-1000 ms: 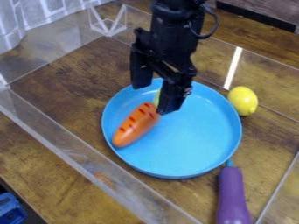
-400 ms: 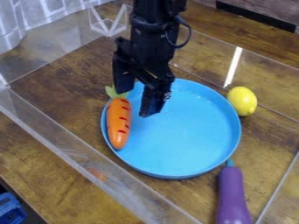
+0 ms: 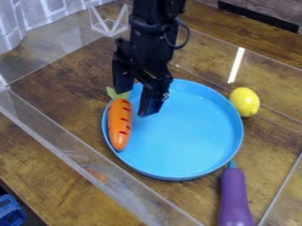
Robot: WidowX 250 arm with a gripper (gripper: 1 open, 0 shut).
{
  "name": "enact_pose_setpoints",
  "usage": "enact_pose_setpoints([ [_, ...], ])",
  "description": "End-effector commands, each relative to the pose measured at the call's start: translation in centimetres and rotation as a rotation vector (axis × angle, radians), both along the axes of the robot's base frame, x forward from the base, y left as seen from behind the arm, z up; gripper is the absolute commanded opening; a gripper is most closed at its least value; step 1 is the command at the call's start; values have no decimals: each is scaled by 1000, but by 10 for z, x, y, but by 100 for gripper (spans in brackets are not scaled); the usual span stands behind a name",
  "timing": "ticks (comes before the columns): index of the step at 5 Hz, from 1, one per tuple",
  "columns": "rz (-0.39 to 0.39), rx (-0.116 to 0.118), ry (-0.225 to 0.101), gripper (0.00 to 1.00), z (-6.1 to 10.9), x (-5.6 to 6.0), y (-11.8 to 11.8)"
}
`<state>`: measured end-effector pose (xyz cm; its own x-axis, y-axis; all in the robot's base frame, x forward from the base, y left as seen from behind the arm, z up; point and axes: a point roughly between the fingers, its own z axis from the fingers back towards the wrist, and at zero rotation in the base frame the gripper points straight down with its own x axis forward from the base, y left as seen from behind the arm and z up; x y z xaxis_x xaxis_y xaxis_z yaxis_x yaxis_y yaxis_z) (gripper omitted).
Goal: Put the carrot on the blue tray
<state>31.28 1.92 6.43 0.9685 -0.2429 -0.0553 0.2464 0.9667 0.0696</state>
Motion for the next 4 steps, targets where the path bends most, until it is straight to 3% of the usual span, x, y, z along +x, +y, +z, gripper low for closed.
enact_pose_setpoints([
  [1, 1, 9, -54, 100, 14, 14, 10],
  [2, -56, 11, -54, 100, 5, 3, 8],
  [3, -101, 15, -69, 100, 5, -5, 6],
  [4, -101, 18, -70, 0, 4, -7, 2],
])
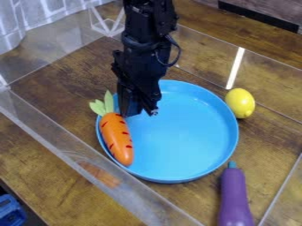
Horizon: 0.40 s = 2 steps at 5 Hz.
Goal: Put the carrot on the blue tray
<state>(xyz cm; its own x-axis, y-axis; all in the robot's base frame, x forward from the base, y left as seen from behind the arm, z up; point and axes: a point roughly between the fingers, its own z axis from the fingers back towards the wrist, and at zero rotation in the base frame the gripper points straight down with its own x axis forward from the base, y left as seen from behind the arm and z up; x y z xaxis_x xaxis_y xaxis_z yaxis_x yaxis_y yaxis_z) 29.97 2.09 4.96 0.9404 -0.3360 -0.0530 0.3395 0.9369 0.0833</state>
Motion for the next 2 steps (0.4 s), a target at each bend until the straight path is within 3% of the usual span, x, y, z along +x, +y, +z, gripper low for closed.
enact_pose_setpoints([
  [1, -11, 8, -56, 100, 7, 10, 16],
  [2, 63, 13, -52, 100, 0, 12, 14],
])
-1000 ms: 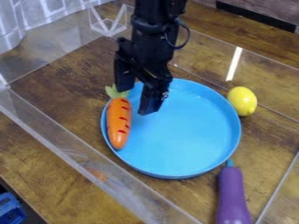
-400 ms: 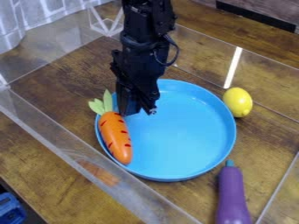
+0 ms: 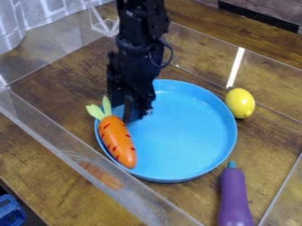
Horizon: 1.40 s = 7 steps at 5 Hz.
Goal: Put the carrot on the blue tray
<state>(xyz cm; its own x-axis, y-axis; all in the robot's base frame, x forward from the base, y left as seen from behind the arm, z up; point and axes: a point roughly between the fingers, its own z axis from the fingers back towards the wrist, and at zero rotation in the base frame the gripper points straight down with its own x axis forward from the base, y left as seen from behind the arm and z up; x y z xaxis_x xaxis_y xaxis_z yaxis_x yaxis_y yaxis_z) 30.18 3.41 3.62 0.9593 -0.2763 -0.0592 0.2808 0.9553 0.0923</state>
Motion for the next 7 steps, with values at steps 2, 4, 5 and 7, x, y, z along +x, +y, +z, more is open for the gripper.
enact_pose_setpoints([
  [2, 105, 23, -38, 100, -4, 13, -4],
  [4, 0, 31, -36, 100, -15, 20, -13],
  [5, 12, 38, -35, 100, -20, 26, -6],
  [7, 25, 52, -26, 0, -27, 33, 7],
])
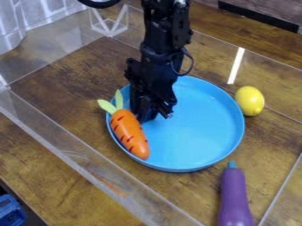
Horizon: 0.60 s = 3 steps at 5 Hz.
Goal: Put the carrot on the blue tray
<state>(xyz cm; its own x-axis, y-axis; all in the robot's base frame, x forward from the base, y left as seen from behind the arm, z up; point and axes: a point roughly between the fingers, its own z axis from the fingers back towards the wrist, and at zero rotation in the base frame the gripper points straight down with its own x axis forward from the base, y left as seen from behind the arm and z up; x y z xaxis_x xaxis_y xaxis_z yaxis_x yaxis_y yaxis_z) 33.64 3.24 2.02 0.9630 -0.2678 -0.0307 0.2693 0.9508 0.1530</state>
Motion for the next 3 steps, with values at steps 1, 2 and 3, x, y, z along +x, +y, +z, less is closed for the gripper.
enact_pose_setpoints([
  [1, -24, 26, 39, 100, -9, -3, 22],
  [2, -65, 48, 58, 100, -10, -4, 35],
  [3, -24, 57, 73, 100, -7, -7, 42],
])
